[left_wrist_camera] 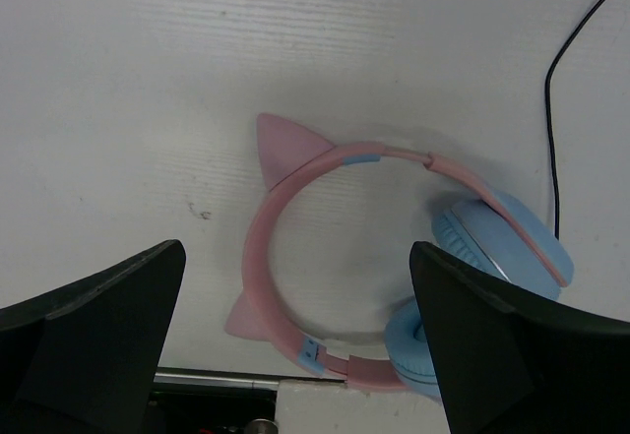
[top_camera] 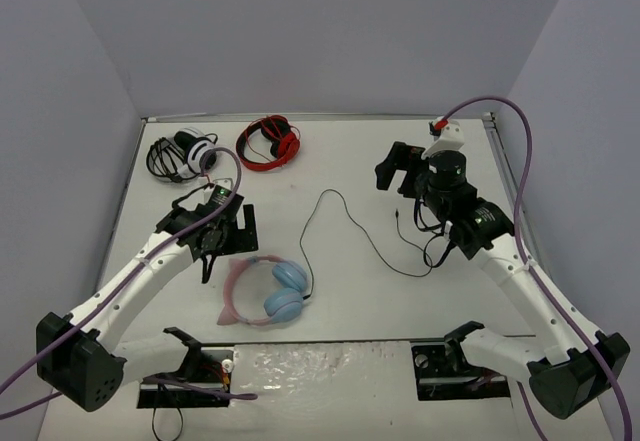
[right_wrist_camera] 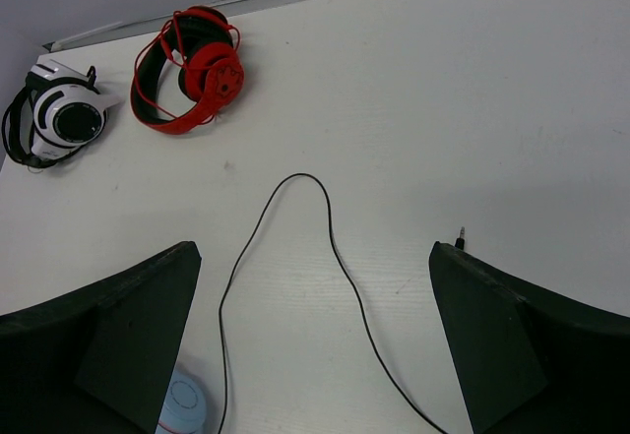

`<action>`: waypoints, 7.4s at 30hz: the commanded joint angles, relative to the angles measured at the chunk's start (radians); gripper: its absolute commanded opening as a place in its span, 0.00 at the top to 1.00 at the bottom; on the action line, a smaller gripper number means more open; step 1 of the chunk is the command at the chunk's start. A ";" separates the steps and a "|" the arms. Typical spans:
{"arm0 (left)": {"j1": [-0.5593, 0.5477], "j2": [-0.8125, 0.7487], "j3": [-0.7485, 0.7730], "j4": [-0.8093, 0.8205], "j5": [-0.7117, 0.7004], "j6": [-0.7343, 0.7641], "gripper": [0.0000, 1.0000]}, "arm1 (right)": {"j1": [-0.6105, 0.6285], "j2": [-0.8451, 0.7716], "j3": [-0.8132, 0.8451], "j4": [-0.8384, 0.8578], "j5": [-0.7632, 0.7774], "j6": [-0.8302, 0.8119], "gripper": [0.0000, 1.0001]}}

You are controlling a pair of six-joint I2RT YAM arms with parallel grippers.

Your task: Wrap the headphones

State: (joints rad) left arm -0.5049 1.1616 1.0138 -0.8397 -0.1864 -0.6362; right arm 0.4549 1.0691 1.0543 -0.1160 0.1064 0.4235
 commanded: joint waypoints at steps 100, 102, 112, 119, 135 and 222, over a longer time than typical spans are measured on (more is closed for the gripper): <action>-0.057 -0.079 0.173 -0.066 -0.027 -0.019 1.00 | 0.000 0.074 -0.148 0.196 -0.091 -0.046 0.00; -0.057 -0.079 0.219 -0.087 -0.055 -0.005 1.00 | 0.000 0.076 -0.157 0.214 -0.112 -0.043 0.00; -0.057 -0.057 0.344 -0.116 -0.073 0.027 1.00 | 0.009 0.073 -0.243 0.370 -0.248 -0.041 0.02; -0.057 -0.042 0.415 -0.118 -0.070 0.032 1.00 | 0.029 0.050 -0.350 0.579 -0.342 -0.029 0.04; -0.052 0.063 0.593 -0.090 -0.063 0.067 1.00 | 0.155 -0.038 -0.508 0.788 -0.316 -0.091 0.07; -0.027 0.146 1.015 -0.166 0.144 0.015 1.00 | 0.294 0.553 -0.248 1.164 0.113 -0.191 0.56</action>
State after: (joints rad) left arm -0.5419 1.3479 1.9934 -1.1140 -0.0532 -0.5800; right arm 0.7360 1.6976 0.7909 0.9332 0.1572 0.2397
